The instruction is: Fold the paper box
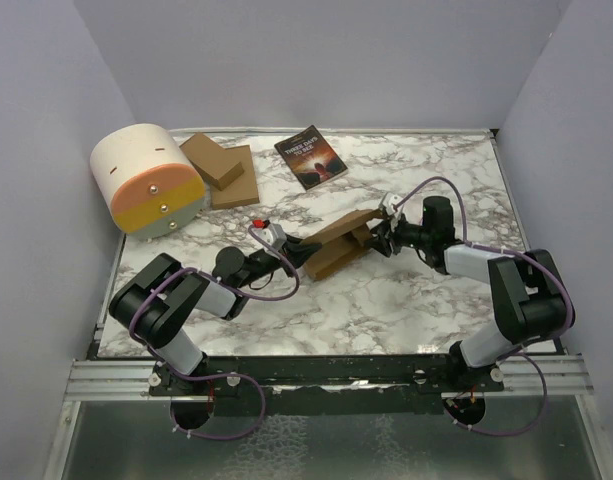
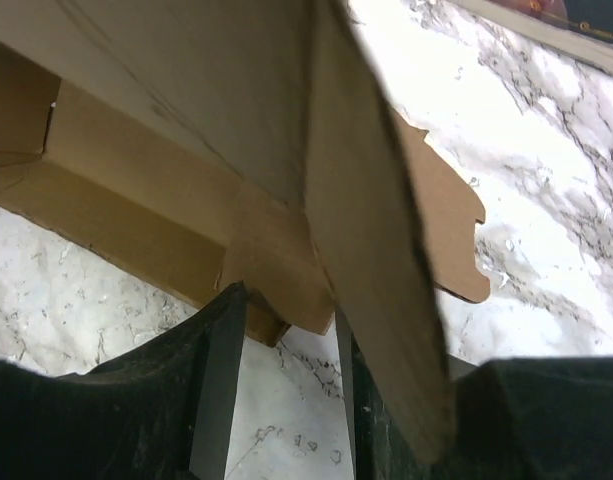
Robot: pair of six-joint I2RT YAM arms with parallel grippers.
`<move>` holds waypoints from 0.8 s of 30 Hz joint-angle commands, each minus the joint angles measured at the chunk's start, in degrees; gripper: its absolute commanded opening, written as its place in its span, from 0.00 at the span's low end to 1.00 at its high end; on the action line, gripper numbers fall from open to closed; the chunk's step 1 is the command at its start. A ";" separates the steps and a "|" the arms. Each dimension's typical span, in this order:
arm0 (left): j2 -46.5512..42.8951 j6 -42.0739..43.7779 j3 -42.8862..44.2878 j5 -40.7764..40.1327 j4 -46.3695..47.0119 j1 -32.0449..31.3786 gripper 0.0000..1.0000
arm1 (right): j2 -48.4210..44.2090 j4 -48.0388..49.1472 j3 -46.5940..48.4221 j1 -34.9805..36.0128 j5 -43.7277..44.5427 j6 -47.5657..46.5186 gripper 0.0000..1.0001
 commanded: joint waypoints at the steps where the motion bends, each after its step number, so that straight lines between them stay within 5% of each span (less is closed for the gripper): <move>1: 1.77 -7.86 -0.47 -2.34 13.90 -0.19 0.00 | 1.26 -0.24 2.66 1.83 0.32 0.17 0.42; 15: 0.97 -11.95 -0.98 -7.39 13.90 0.06 0.00 | 5.31 -8.92 10.35 2.60 2.76 2.65 0.42; 24: 0.53 -11.12 -2.55 -11.74 13.77 0.34 0.00 | 2.39 -18.53 11.36 2.52 3.95 -3.51 0.43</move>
